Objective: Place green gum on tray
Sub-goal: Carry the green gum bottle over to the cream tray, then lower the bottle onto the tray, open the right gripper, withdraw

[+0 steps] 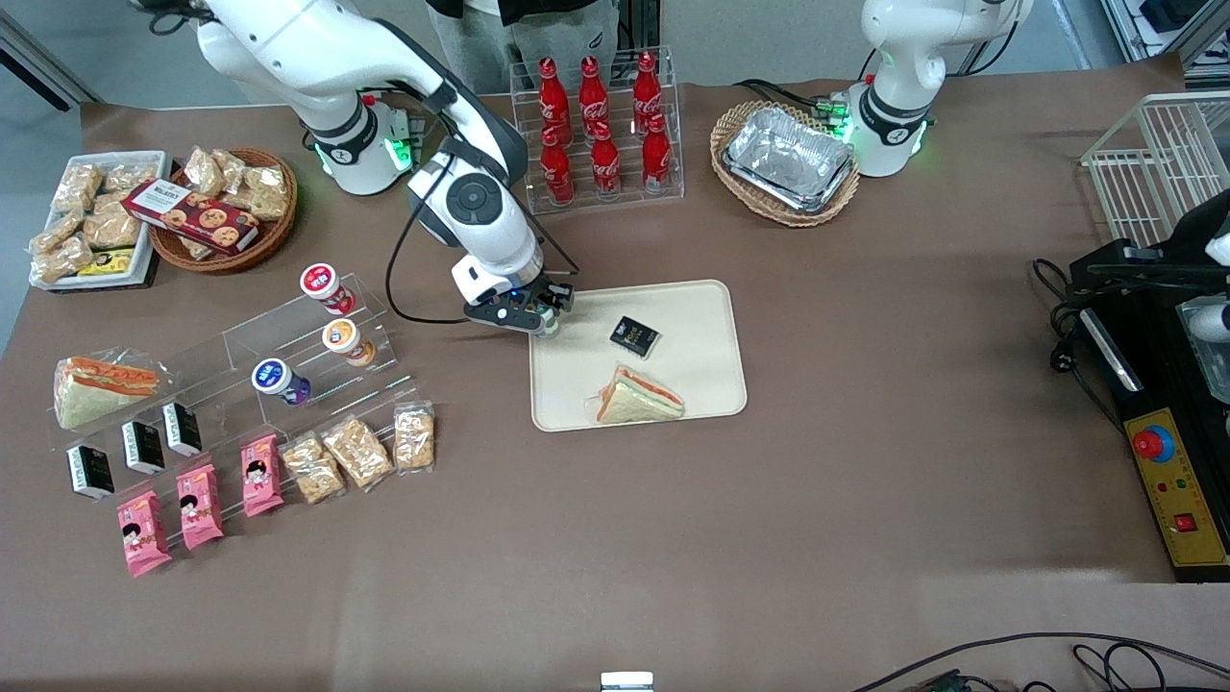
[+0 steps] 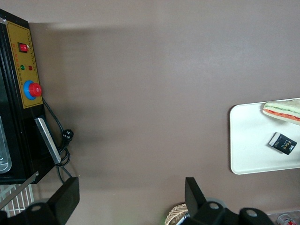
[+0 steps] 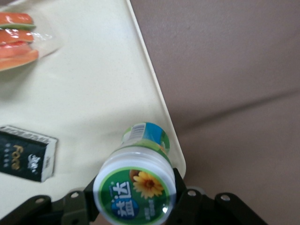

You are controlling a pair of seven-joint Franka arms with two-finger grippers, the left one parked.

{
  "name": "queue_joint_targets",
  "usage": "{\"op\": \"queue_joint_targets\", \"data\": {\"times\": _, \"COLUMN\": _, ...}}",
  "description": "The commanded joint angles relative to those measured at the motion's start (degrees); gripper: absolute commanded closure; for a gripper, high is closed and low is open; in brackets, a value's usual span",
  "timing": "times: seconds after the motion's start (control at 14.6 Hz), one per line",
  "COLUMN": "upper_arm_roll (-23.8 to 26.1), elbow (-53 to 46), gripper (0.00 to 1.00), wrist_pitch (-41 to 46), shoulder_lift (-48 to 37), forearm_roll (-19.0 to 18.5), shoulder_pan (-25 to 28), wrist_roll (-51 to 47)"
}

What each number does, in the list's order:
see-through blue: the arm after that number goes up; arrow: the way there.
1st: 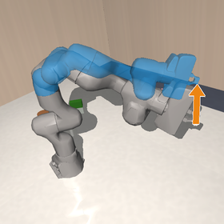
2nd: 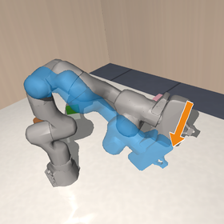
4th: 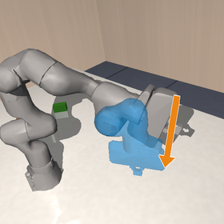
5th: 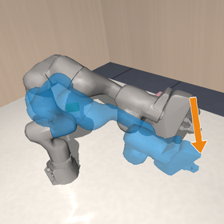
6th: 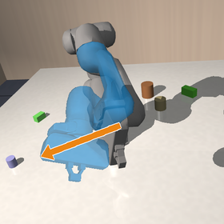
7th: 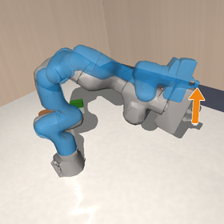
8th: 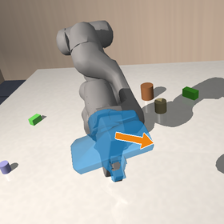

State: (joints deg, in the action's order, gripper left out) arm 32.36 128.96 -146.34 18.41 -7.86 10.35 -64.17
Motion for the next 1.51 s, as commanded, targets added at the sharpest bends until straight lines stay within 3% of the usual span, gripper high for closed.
{"op": "queue_joint_targets", "data": {"times": 0.0, "upper_arm_roll": 0.1, "elbow": -1.5, "gripper": 0.72, "wrist_pitch": -4.1, "shoulder_lift": 5.6, "forearm_roll": -7.4, "shoulder_pan": 1.1, "wrist_roll": -7.8}}
{"op": "queue_joint_targets", "data": {"times": 0.34, "upper_arm_roll": 0.2, "elbow": -2.9, "gripper": 0.71, "wrist_pitch": -4.1, "shoulder_lift": 7.5, "forearm_roll": -8.9, "shoulder_pan": 2.4, "wrist_roll": -11.6}}
{"op": "queue_joint_targets", "data": {"times": 0.41, "upper_arm_roll": 0.2, "elbow": -2.9, "gripper": 0.58, "wrist_pitch": -4.1, "shoulder_lift": 7.5, "forearm_roll": -8.9, "shoulder_pan": 2.4, "wrist_roll": -11.6}}
{"op": "queue_joint_targets", "data": {"times": 0.48, "upper_arm_roll": 0.1, "elbow": -3.3, "gripper": 0.14, "wrist_pitch": -4.0, "shoulder_lift": 7.7, "forearm_roll": -8.8, "shoulder_pan": 2.3, "wrist_roll": -11.9}}
{"op": "queue_joint_targets", "data": {"times": 0.55, "upper_arm_roll": 0.1, "elbow": -3.3, "gripper": 0.00, "wrist_pitch": -4.0, "shoulder_lift": 8.0, "forearm_roll": -8.9, "shoulder_pan": 2.2, "wrist_roll": -11.9}}
{"op": "queue_joint_targets", "data": {"times": 0.82, "upper_arm_roll": 0.1, "elbow": -3.4, "gripper": 0.00, "wrist_pitch": -1.4, "shoulder_lift": 4.3, "forearm_roll": -8.9, "shoulder_pan": 1.3, "wrist_roll": -10.5}}
{"op": "queue_joint_targets", "data": {"times": 0.96, "upper_arm_roll": 0.4, "elbow": -4.1, "gripper": 0.00, "wrist_pitch": 7.2, "shoulder_lift": -0.5, "forearm_roll": -8.2, "shoulder_pan": -0.2, "wrist_roll": -5.9}}
{"op": "queue_joint_targets", "data": {"times": 1.03, "upper_arm_roll": 0.5, "elbow": -4.1, "gripper": 0.00, "wrist_pitch": 11.6, "shoulder_lift": -4.2, "forearm_roll": -6.8, "shoulder_pan": -0.7, "wrist_roll": -2.1}}
{"op": "queue_joint_targets", "data": {"times": 1.1, "upper_arm_roll": 0.4, "elbow": -4.2, "gripper": 0.00, "wrist_pitch": 15.6, "shoulder_lift": -8.0, "forearm_roll": -3.0, "shoulder_pan": -1.5, "wrist_roll": 1.9}}
{"op": "queue_joint_targets", "data": {"times": 1.24, "upper_arm_roll": -0.5, "elbow": -6.0, "gripper": 0.00, "wrist_pitch": 22.6, "shoulder_lift": -14.8, "forearm_roll": 10.9, "shoulder_pan": -5.1, "wrist_roll": 15.6}}
{"op": "queue_joint_targets", "data": {"times": 1.31, "upper_arm_roll": -3.5, "elbow": -7.5, "gripper": 0.00, "wrist_pitch": 27.1, "shoulder_lift": -17.7, "forearm_roll": 16.1, "shoulder_pan": -6.0, "wrist_roll": 21.5}}
{"op": "queue_joint_targets", "data": {"times": 1.44, "upper_arm_roll": -12.7, "elbow": -10.1, "gripper": 0.00, "wrist_pitch": 38.1, "shoulder_lift": -22.3, "forearm_roll": 17.8, "shoulder_pan": -6.0, "wrist_roll": 32.0}}
